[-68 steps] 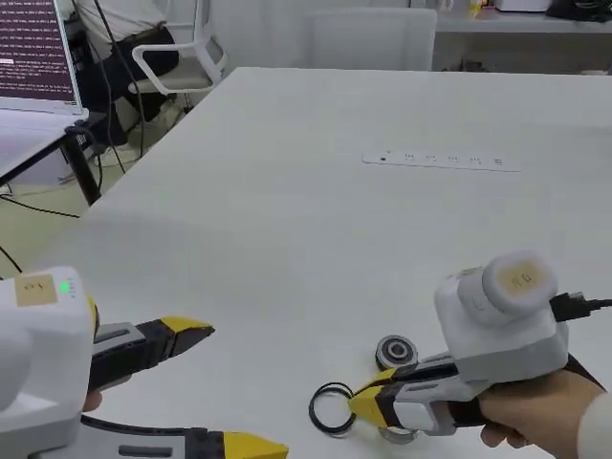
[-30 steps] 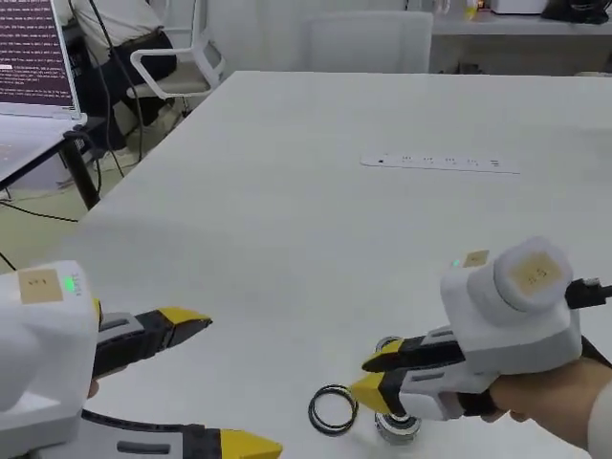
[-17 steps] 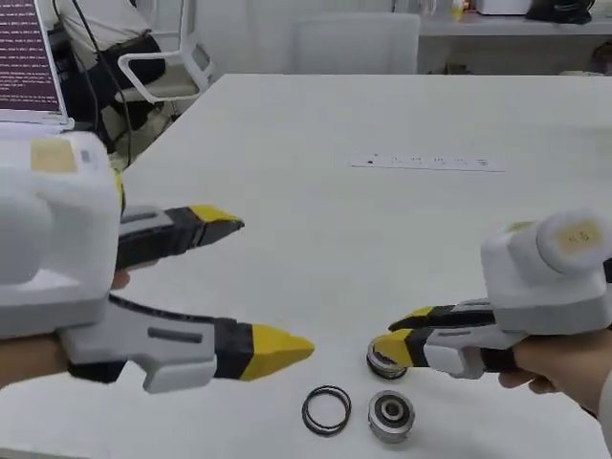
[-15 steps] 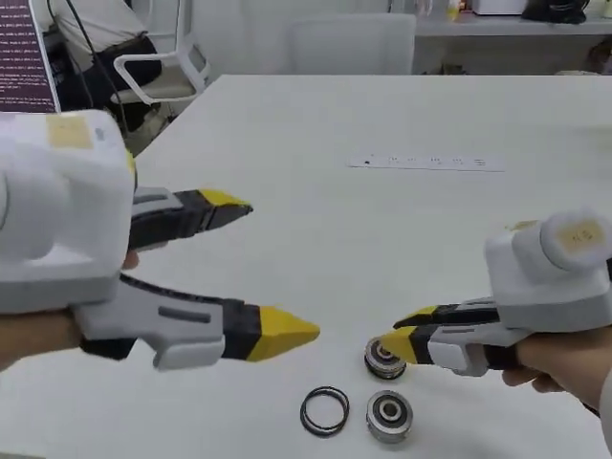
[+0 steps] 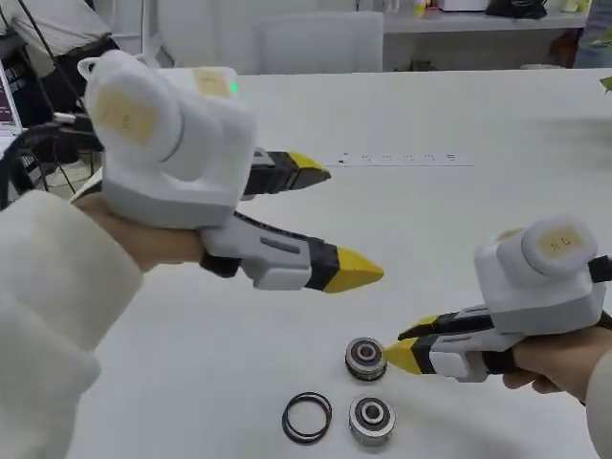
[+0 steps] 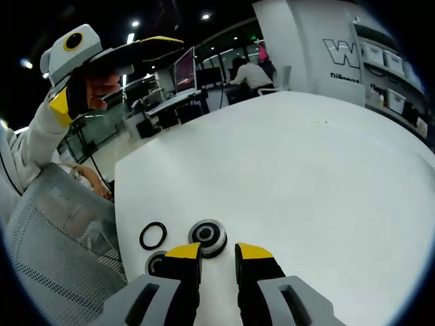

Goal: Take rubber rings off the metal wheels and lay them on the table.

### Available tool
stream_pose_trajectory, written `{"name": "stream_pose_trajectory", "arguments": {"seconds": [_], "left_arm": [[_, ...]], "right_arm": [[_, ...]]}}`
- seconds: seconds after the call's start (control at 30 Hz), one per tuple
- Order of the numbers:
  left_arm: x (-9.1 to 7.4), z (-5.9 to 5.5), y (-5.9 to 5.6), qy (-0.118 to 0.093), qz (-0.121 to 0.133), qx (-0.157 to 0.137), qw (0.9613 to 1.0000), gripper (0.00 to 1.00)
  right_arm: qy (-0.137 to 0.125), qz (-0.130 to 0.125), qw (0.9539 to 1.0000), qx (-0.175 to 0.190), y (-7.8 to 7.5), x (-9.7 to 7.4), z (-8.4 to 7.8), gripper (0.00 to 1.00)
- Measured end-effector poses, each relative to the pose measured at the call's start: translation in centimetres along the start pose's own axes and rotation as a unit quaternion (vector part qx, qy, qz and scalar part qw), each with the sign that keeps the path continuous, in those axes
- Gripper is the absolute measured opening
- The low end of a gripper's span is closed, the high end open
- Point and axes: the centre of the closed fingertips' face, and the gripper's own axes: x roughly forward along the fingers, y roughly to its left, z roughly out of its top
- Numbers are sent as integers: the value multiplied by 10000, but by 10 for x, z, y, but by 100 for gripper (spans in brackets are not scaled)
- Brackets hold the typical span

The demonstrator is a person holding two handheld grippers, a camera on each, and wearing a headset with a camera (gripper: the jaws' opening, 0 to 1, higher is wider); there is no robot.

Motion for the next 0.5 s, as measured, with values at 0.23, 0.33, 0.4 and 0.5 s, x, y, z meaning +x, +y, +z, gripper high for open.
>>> {"name": "stream_pose_trajectory", "arguments": {"seconds": [0.23, 0.33, 0.4, 0.5], "left_arm": [[22, -37, -17, 171, -260, -268, 9992, 65], [26, -56, -14, 89, -61, -529, 9985, 59], [27, -73, -12, 231, -22, -685, 9974, 54], [30, -86, -12, 410, -10, -570, 9975, 46]], "right_arm": [[59, 44, 10000, 28, 0, 1, -5, 16], [168, 76, 9998, -58, 2, 4, -11, 16], [232, 88, 9996, -101, 2, 6, -15, 16], [272, 140, 9995, -114, 4, 7, -17, 17]]}}
